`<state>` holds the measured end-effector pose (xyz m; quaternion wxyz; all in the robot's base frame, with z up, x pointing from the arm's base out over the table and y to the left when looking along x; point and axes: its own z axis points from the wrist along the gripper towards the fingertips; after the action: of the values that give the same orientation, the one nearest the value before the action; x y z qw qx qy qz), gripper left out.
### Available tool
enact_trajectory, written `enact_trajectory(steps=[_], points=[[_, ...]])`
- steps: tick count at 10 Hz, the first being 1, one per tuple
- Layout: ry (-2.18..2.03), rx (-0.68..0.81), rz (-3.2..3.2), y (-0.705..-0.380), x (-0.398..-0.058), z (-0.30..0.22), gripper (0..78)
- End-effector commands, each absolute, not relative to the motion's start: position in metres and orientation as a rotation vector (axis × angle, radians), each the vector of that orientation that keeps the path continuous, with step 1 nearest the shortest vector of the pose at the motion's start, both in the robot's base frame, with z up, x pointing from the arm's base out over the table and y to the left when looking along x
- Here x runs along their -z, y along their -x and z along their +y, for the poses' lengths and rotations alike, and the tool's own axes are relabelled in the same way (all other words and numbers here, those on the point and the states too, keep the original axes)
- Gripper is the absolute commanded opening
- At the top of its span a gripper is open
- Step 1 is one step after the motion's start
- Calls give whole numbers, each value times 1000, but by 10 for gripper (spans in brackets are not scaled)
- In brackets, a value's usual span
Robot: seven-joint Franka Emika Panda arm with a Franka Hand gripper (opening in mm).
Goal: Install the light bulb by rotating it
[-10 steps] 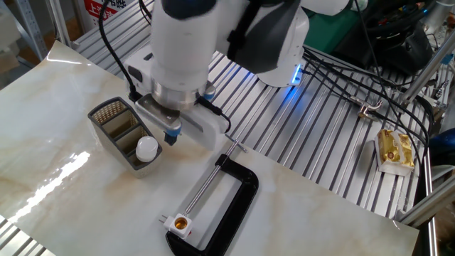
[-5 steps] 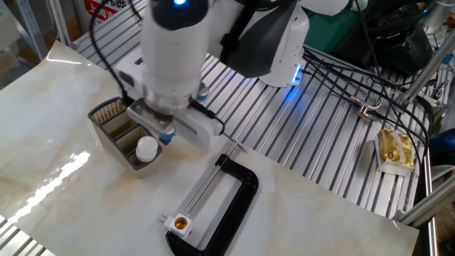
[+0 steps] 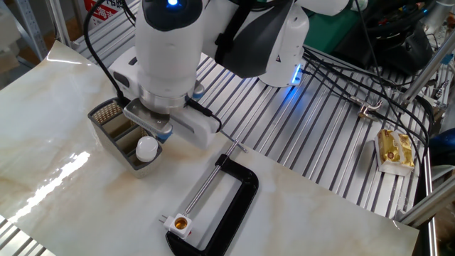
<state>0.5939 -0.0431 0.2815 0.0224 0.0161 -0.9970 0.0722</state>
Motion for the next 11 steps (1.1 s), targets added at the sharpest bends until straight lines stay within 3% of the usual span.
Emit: enact_trajectory(steps=[1,8,11], points=[[-74,-226,-3088,-593,-282,-44,0],[-56,-173,-3080,-592,-281,-44,0],[24,-243,-3061,-592,-281,-44,0]])
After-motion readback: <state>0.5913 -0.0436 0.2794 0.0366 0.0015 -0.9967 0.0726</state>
